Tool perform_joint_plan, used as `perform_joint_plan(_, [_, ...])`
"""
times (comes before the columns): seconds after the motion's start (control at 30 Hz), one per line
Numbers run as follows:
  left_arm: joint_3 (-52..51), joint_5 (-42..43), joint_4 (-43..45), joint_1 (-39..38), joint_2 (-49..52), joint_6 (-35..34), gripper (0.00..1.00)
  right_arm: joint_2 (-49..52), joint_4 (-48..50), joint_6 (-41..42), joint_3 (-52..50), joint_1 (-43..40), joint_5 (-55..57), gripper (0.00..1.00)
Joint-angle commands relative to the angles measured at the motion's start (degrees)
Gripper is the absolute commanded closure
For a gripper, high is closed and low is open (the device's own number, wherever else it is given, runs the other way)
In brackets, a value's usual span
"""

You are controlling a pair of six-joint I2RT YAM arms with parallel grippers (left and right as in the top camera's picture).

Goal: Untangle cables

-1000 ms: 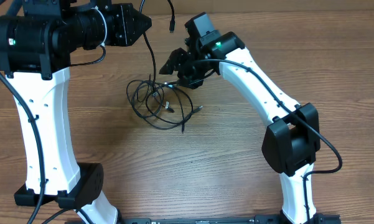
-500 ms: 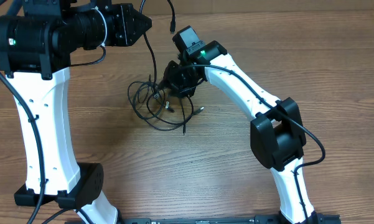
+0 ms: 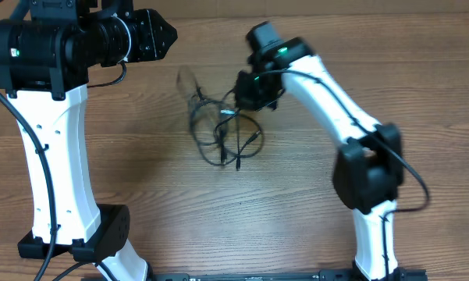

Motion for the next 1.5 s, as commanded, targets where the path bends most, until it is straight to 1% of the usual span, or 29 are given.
perform_joint_plan(0.0, [0.8,-2.5,-0.5,0.1,-0.1,-0.5,0.58,-10.8,-1.6,-7.0,0.8,-1.3,0.6,0.96])
perform_joint_plan(0.03, [0.8,-2.5,-0.6,0.1,0.1,-0.7,0.54,-12.2,-2.2,-7.9,0.8,-1.6,0.5,0.96])
perform_joint_plan(0.1, [0.8,-2.1,-0.9,-0.1,0.5,-1.4,0.42,-14.6,-2.9,-9.6,0.8,-1.7,0.6,0.96])
perform_joint_plan(0.13, [0.8,-1.8,-1.2,-0.1,0.7,-1.5,0.39,-15.9,-3.1,-10.5,0.8,-1.7,0.6,0.96])
perform_joint_plan(0.2, [0.8,-1.0,-2.7,-0.1,1.5,-1.5,0.32,-18.4,-3.0,-11.0,0.8,-1.7,0.8,0.96])
perform_joint_plan(0.3, [0.8,-1.0,-4.7,-0.1,2.3,-1.2,0.29,-20.2,-3.1,-10.9,0.8,-1.7,0.7,0.96])
perform_joint_plan(0.47, [0.8,-0.9,-7.0,-0.1,4.2,-1.2,0.28,-21.4,-3.3,-10.9,0.8,-1.7,-1.6,0.96])
perform_joint_plan(0.57, [0.8,1.0,-8.8,-0.3,5.7,0.8,0.28,-21.4,-2.9,-10.3,0.8,-1.7,-3.0,0.96])
perform_joint_plan(0.63, [0.6,2.4,-8.8,-0.6,6.7,3.0,0.3,-21.4,-3.4,-10.3,1.8,-1.7,-3.8,0.96])
perform_joint_plan(0.73, [0.3,2.8,-7.7,-1.2,9.5,3.2,0.3,-21.4,-8.5,-10.7,6.5,-2.1,-2.8,0.96])
perform_joint_plan(0.8, [0.3,4.9,-7.3,-1.3,10.7,3.3,0.3,-21.5,-9.9,-10.7,8.1,-2.4,-2.9,0.96])
perform_joint_plan(0.93, [0.3,8.1,-7.5,-2.2,13.8,5.7,0.32,-21.6,-10.7,-10.8,9.3,-2.3,-4.9,0.96])
perform_joint_plan(1.13, [0.3,8.5,-7.4,-4.1,18.2,7.3,0.34,-21.9,-11.1,-11.0,9.4,-2.3,-7.9,0.96])
perform_joint_plan(1.23, [0.3,8.4,-7.4,-5.2,20.4,10.9,0.35,-22.3,-11.4,-11.1,9.4,-2.3,-8.2,0.96])
perform_joint_plan(1.33, [0.3,8.0,-7.4,-6.4,22.8,16.8,0.37,-23.3,-11.5,-12.5,9.4,-2.3,-10.4,0.96])
perform_joint_plan(1.47, [0.3,7.8,-8.5,-6.7,25.6,20.6,0.37,-24.7,-12.0,-12.7,9.4,-2.3,-10.3,0.96])
